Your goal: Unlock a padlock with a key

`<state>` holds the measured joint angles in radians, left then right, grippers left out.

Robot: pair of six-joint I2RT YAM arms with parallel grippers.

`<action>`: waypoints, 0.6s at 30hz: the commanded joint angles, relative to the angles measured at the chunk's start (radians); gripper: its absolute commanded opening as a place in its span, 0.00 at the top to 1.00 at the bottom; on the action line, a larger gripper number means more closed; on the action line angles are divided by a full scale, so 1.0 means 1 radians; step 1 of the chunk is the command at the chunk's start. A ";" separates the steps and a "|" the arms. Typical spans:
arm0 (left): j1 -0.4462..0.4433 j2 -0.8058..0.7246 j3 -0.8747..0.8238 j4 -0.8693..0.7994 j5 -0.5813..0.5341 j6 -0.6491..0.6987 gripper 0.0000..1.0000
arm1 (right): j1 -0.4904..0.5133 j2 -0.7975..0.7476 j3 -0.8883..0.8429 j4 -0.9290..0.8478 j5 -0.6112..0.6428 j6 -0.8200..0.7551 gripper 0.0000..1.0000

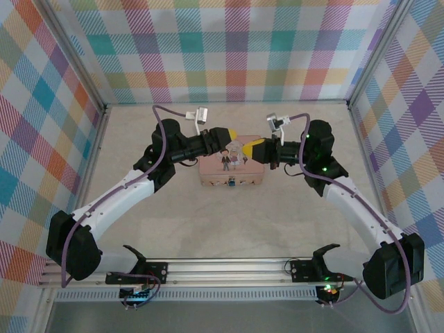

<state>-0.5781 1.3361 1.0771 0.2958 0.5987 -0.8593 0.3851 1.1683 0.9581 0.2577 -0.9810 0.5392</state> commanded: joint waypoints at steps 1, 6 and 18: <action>-0.012 -0.009 0.016 0.068 0.053 0.004 0.54 | -0.005 0.000 0.044 0.003 -0.097 -0.037 1.00; -0.033 0.001 0.028 0.052 0.081 0.032 0.51 | -0.005 0.014 0.067 -0.043 -0.080 -0.050 1.00; -0.057 -0.043 -0.069 0.095 0.064 0.044 0.44 | -0.007 0.039 0.085 -0.074 0.074 0.006 1.00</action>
<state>-0.6209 1.3319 1.0382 0.3477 0.6533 -0.8402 0.3851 1.2060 1.0065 0.1726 -0.9379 0.5243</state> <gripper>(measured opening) 0.564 0.067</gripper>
